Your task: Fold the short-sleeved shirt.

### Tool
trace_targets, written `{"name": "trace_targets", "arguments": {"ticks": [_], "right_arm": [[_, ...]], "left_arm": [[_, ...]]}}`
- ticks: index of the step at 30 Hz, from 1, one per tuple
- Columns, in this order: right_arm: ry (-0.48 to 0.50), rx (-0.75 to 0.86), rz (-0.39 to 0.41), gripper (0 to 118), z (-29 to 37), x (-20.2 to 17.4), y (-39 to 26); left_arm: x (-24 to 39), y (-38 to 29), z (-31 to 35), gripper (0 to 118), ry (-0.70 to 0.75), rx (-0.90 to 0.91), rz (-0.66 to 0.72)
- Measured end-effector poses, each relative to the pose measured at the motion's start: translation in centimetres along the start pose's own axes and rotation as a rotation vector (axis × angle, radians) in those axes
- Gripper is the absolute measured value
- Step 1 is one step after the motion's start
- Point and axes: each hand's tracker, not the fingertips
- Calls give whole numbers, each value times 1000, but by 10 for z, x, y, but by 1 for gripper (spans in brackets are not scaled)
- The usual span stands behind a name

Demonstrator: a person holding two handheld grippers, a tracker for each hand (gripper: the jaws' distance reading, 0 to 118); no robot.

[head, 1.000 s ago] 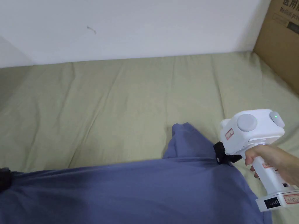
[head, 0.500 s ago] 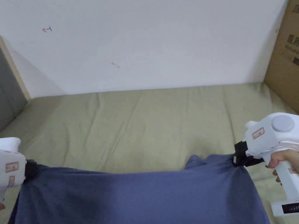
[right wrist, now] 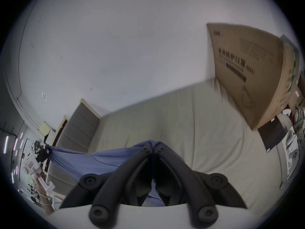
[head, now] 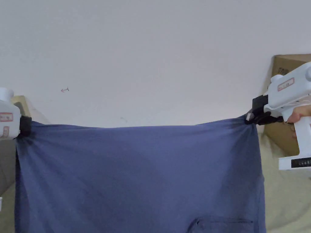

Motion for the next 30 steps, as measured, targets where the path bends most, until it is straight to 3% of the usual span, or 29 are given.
{"name": "trace_targets", "arguments": {"ticks": [4, 8, 17, 22, 27, 30], "right_arm": [[16, 68, 17, 1, 21, -31, 64], [18, 181, -19, 1, 36, -62, 126], [-6, 290, 14, 1, 73, -113, 187], [-50, 316, 36, 1, 66, -113, 183], [-42, 234, 62, 1, 29, -100, 153], [-89, 143, 64, 1, -11, -84, 124]], "left_arm": [[1, 62, -10, 2, 48, 52, 36], [8, 125, -22, 2, 112, 123, -33], [20, 223, -32, 2, 190, 270, -42], [28, 215, -42, 2, 165, 309, -50], [31, 169, -88, 2, 162, 204, -43], [33, 118, -125, 2, 127, 115, -2]]}}
